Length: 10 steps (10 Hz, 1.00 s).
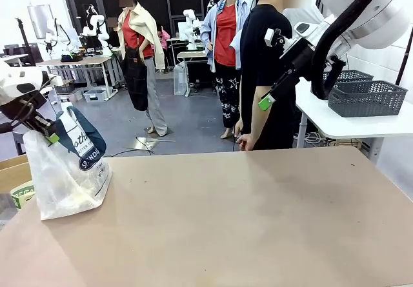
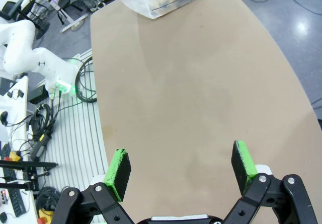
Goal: Transfer purchased items from the store into the shopping bag.
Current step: Move the Reusable shopping bag to the right side of the table.
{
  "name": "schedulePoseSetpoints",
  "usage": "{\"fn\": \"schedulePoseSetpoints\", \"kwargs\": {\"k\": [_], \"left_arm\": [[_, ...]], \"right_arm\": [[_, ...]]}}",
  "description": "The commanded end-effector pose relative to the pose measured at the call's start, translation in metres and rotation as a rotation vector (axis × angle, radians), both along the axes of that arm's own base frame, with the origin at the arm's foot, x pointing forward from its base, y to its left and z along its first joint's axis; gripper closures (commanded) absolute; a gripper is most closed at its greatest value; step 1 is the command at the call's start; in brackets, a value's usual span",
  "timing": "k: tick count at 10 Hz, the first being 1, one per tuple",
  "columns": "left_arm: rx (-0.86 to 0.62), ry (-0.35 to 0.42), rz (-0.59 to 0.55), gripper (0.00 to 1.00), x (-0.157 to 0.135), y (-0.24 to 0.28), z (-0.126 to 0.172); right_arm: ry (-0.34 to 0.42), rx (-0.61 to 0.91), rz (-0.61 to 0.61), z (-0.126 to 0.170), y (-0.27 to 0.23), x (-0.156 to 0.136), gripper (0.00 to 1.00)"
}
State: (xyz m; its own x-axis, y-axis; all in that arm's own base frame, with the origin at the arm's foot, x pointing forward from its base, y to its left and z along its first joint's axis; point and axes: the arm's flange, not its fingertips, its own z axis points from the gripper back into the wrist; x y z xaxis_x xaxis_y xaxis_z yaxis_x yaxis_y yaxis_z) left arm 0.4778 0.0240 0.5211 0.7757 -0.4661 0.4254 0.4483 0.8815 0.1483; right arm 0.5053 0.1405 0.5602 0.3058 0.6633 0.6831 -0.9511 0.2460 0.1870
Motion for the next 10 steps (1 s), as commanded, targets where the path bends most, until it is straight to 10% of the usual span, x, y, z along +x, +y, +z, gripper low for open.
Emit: {"fn": "schedulePoseSetpoints", "kwargs": {"k": [1,4,10], "left_arm": [[-0.008,0.009,0.008,0.49,0.003,0.000,-0.001],[-0.029,0.029,0.017,0.00,0.006,0.000,-0.001],[-0.057,0.100,0.027,0.00,0.005,-0.007,0.019]], "right_arm": [[-0.007,-0.005,-0.012,-0.001,0.002,0.000,0.00],[-0.007,-0.005,-0.012,-0.001,0.002,0.000,0.00],[-0.007,-0.005,-0.012,-0.001,0.002,0.000,0.00]]}}
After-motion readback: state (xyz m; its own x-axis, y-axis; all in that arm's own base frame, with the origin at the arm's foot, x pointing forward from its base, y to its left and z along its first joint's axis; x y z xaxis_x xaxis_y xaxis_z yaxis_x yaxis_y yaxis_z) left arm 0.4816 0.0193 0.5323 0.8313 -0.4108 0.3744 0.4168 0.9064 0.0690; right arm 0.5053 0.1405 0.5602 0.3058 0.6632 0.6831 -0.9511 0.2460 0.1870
